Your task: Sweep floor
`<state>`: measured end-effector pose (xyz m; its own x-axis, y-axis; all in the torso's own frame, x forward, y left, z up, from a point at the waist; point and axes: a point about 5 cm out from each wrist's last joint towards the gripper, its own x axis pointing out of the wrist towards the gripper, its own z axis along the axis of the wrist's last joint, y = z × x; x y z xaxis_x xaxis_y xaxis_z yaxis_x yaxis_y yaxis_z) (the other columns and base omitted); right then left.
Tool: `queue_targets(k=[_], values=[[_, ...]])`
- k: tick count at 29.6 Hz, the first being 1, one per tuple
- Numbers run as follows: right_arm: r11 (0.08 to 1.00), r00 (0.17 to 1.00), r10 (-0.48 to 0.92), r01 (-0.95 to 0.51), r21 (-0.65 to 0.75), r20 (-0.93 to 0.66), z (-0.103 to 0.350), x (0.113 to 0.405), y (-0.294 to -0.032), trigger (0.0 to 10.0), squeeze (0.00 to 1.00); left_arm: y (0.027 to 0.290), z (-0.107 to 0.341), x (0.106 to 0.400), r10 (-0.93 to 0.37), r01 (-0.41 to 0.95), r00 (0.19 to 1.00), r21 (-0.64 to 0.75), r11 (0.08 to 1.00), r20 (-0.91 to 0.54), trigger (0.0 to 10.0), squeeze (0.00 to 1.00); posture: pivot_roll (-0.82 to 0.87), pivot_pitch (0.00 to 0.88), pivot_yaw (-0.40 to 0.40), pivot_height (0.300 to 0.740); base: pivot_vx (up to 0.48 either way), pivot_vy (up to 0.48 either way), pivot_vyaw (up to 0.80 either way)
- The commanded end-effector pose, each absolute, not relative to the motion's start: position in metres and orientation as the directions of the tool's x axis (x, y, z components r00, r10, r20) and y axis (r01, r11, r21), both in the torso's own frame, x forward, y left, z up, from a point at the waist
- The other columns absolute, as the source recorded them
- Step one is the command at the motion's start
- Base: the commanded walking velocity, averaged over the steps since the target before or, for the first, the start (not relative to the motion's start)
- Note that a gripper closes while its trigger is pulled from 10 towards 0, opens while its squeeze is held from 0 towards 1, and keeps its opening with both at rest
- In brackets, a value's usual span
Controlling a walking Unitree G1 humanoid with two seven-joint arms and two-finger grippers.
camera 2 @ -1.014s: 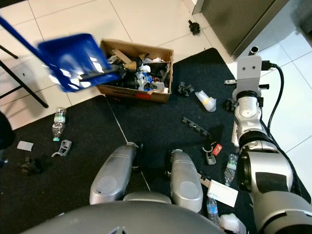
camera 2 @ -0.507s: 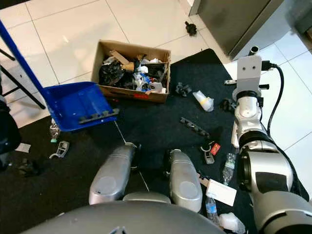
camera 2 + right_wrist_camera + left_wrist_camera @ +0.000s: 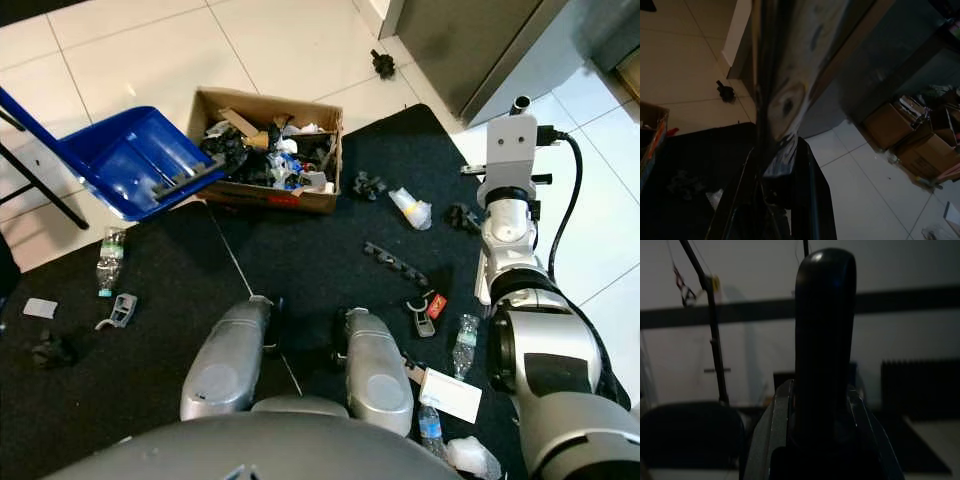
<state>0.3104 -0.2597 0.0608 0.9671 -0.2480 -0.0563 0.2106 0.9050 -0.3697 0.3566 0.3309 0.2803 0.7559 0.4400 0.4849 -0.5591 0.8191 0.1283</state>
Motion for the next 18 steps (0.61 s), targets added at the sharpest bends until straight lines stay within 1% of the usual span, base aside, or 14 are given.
queue_targets(k=[1,6,8,13,15,16,18], values=[[0.896,0.962,-0.267,0.228,-0.381,-0.052,0.062,0.308,-0.268,10.0,0.0,0.334,0.279,0.357,0.443,-0.561,0.771,0.157,0.813,0.458,10.0,0.17,0.2,0.037,-0.075,0.74,0.0,0.0,0.0],[0.896,0.962,-0.267,0.228,-0.382,-0.053,0.061,0.307,-0.268,10.0,0.0,0.33,0.279,0.358,0.441,-0.571,0.76,0.168,0.804,0.477,10.0,0.16,0.2,0.039,-0.075,0.74,0.0,0.0,0.0],[0.895,0.962,-0.268,0.229,-0.383,-0.053,0.061,0.307,-0.269,10.0,0.0,0.327,0.284,0.358,0.41,-0.574,0.754,0.211,0.791,0.513,10.0,0.17,0.2,0.039,-0.074,0.74,0.0,0.0,0.0],[0.895,0.961,-0.27,0.23,-0.382,-0.053,0.061,0.306,-0.269,10.0,0.0,0.322,0.289,0.358,0.361,-0.566,0.751,0.257,0.783,0.553,10.0,0.16,0.2,0.039,-0.074,0.74,0.0,0.0,0.0],[0.895,0.961,-0.27,0.231,-0.381,-0.054,0.061,0.306,-0.269,10.0,0.0,0.316,0.292,0.36,0.326,-0.54,0.757,0.264,0.799,0.566,10.0,0.16,0.2,0.039,-0.074,0.74,0.0,0.0,0.0],[0.897,0.962,-0.268,0.229,-0.378,-0.052,0.06,0.307,-0.267,10.0,0.0,0.31,0.292,0.363,0.295,-0.499,0.775,0.255,0.828,0.558,10.0,0.16,0.2,0.038,-0.072,0.74,0.0,0.0,0.0],[0.898,0.963,-0.266,0.228,-0.377,-0.05,0.061,0.307,-0.266,10.0,0.0,0.306,0.291,0.364,0.282,-0.479,0.785,0.252,0.841,0.551,10.0,0.15,0.2,0.038,-0.07,0.74,0.0,0.0,0.0]])
